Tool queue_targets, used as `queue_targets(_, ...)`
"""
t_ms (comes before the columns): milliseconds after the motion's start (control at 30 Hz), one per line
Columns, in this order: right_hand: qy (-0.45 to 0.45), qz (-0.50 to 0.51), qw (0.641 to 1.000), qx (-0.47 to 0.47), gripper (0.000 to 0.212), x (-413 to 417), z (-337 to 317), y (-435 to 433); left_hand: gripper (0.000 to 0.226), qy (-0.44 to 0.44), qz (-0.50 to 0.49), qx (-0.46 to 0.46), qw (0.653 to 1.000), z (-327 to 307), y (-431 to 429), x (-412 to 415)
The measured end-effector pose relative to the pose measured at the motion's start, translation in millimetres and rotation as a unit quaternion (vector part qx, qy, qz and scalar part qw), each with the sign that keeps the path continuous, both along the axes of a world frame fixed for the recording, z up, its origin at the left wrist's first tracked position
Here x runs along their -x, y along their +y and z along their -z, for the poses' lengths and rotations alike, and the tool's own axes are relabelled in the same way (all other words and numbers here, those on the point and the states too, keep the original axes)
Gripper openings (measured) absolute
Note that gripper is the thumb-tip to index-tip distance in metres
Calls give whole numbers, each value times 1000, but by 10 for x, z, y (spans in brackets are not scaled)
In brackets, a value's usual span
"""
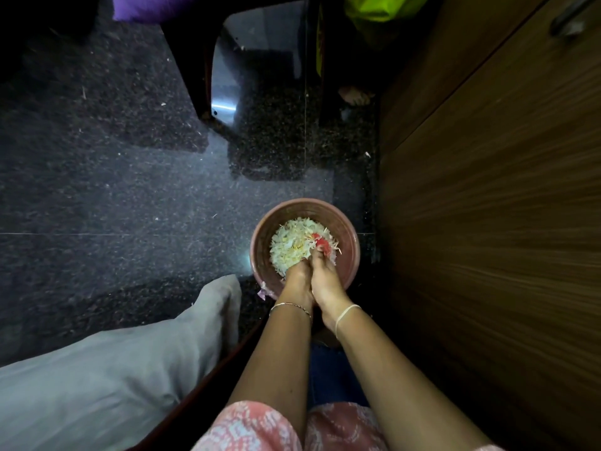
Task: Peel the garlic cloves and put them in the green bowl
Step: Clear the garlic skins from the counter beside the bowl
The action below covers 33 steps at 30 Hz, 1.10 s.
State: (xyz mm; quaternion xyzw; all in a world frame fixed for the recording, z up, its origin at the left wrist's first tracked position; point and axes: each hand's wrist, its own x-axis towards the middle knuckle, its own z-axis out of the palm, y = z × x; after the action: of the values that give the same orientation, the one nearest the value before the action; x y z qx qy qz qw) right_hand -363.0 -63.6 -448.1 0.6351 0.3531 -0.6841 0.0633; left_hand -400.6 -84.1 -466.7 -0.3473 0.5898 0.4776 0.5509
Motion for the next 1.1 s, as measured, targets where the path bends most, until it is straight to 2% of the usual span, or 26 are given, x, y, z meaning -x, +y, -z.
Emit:
queue_targets(100, 31, 103, 994, -19, 27, -119, 35, -2, 17, 14, -127, 62, 990, 121, -23, 66)
queue_targets(167, 10, 126, 991, -30, 22, -198, 39, 18, 7, 48, -140, 71, 986, 115, -58, 74)
queue_targets(267, -50, 124, 989, -69, 11, -298, 74, 39, 11, 60, -163, 63, 983, 72, -121, 59)
queue_targets(400, -103, 64, 985, -123, 41, -313, 137, 59, 23, 59, -193, 38, 979, 50, -174, 9)
queue_targets(533, -42, 54, 997, -34, 22, -246, -9, 94, 17, 50, -209, 10, 977, -15, -203, -32)
queue_targets(600, -11, 39, 999, -9, 32, -259, -83, 94, 18, 56, -197, -6, 979, -58, -214, -36)
queue_targets(667, -5, 32, 999, -11, 34, -271, -197, 119, 28, 48, -171, -22, 984, -176, -232, -21)
queue_targets(733, -12, 40, 999, -1, 24, -282, -337, 143, 37, 42, -150, -31, 987, -321, -248, -8)
queue_targets(867, -35, 76, 995, -49, 14, -311, -550, 106, 38, 39, -124, -35, 991, -625, -296, -3)
queue_targets(933, -12, 90, 995, -35, 22, -302, -645, 78, 36, 39, -123, -42, 991, -726, -319, 0)
queue_targets(1000, 33, 126, 992, -2, 28, -309, -792, 91, 43, 43, -120, -52, 990, -847, -341, 0)
queue_targets(1067, 72, 157, 984, 52, 32, -332, -972, 101, 49, 42, -121, -57, 990, -995, -362, -8)
queue_targets(1100, 87, 171, 978, 81, 41, -341, -1045, 103, 51, 42, -121, -61, 990, -1068, -370, -10)
